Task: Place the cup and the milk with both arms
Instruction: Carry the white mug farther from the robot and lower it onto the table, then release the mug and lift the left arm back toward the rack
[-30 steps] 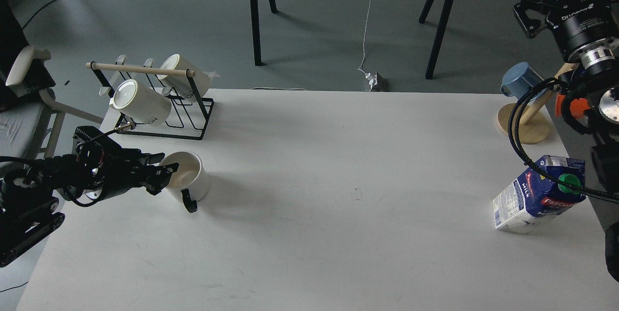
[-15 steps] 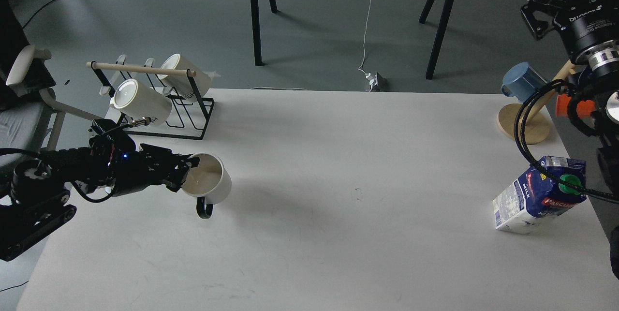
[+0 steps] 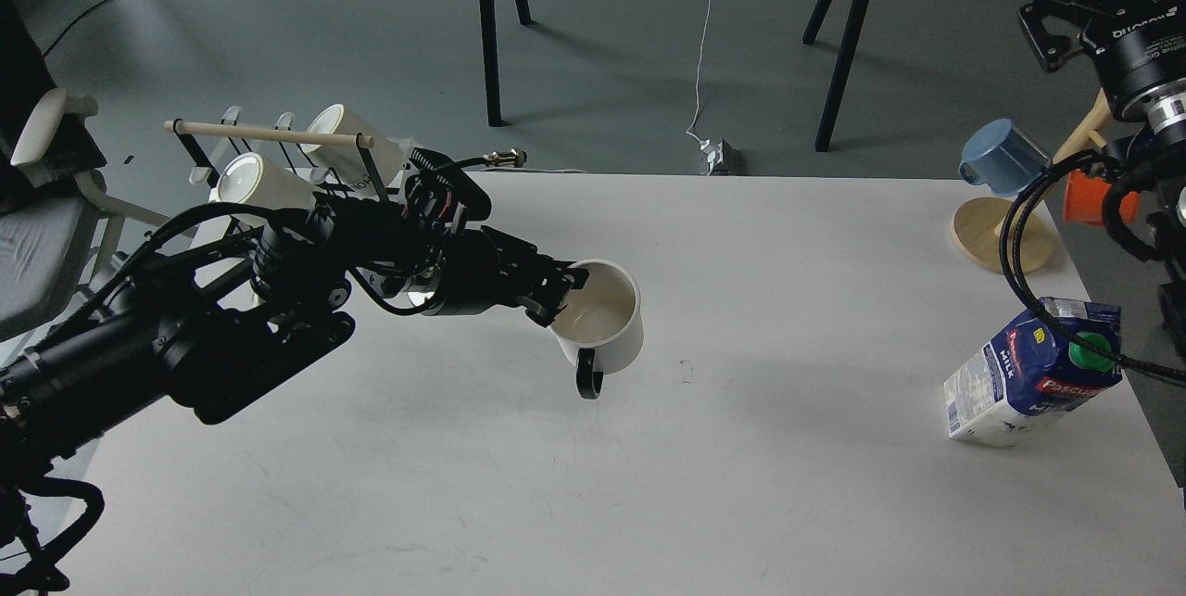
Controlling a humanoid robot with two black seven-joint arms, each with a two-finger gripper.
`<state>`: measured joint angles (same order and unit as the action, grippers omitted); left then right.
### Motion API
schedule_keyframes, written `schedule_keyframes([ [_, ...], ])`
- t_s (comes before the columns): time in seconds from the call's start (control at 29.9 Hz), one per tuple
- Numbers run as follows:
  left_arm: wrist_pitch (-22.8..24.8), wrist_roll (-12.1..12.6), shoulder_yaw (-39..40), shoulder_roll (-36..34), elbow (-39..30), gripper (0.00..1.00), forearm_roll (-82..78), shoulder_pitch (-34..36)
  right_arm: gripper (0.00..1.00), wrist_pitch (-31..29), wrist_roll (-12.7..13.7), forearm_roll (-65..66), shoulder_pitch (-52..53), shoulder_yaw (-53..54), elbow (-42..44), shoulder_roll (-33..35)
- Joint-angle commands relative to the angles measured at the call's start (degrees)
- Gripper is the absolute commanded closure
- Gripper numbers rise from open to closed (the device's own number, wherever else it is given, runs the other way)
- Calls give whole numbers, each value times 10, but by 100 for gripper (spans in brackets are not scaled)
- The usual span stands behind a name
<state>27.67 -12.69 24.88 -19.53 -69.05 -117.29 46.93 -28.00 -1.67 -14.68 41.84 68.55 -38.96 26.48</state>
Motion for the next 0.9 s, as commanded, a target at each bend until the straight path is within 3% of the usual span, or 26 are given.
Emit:
schedule_keyframes([
  [0.0,3,54,-2,77,36,96,-47,-3,1,0,3,0,1,-2,-1,1],
  [0.17,3,51,-32,153,87,95,-77,-9,1,0,2,-1,10,-1,-3,-2],
  [0.33,3,57,-73,163,91,95,-77,-53,1,0,2,0,41,-9,-2,-5],
  [0.53,3,58,-68,170,88,92,-77,-71,1,0,2,0,41,-10,-2,1],
  [0.6,3,58,-66,169,88,85,-77,-71,1,0,2,0,40,-9,-2,1],
  [0.7,3,58,-66,166,82,67,-77,-70,1,0,2,-1,37,-9,-3,1],
  [0.87,3,58,-64,158,58,55,-77,-69,1,0,2,-1,35,-8,-3,1],
])
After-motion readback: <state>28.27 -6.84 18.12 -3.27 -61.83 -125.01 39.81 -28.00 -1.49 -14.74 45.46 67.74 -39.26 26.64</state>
